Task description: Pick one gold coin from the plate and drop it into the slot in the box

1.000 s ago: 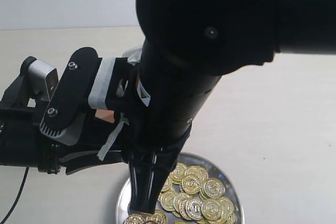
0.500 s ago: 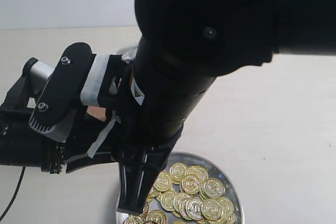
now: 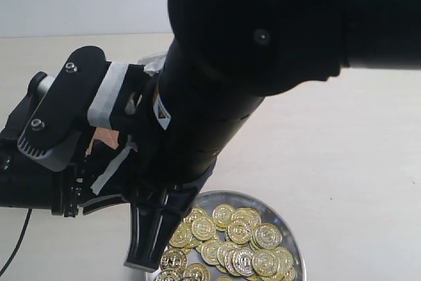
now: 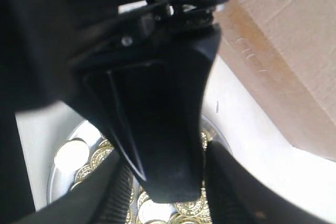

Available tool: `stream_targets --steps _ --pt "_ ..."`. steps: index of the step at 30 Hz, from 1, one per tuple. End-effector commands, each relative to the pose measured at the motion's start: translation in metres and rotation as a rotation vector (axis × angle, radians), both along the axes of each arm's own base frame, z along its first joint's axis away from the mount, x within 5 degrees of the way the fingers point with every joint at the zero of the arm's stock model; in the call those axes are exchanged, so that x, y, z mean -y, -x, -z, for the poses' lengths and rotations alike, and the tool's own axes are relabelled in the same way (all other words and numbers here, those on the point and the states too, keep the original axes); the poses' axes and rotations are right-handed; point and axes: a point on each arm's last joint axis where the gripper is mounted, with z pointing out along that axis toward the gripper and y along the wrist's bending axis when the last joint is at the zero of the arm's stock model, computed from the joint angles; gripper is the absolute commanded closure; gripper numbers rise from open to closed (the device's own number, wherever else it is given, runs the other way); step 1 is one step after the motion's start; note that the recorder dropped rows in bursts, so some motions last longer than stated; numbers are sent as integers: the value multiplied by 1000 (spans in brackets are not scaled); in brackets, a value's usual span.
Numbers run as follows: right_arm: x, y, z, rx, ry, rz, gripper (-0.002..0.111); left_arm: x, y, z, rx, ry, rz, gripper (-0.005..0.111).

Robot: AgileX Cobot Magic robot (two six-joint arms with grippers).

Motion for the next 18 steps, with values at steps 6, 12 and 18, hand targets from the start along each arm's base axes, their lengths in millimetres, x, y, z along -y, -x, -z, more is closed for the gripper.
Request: stream_targets --steps 6,12,18 --pt "-2 -3 -3 22 -28 4 85 1 1 0 32 -8 27 107" --pt "-3 -3 -3 16 -32 6 85 2 1 -1 31 -1 32 107" --pt "0 -1 -2 -4 -2 9 46 2 1 -1 33 -1 32 107"
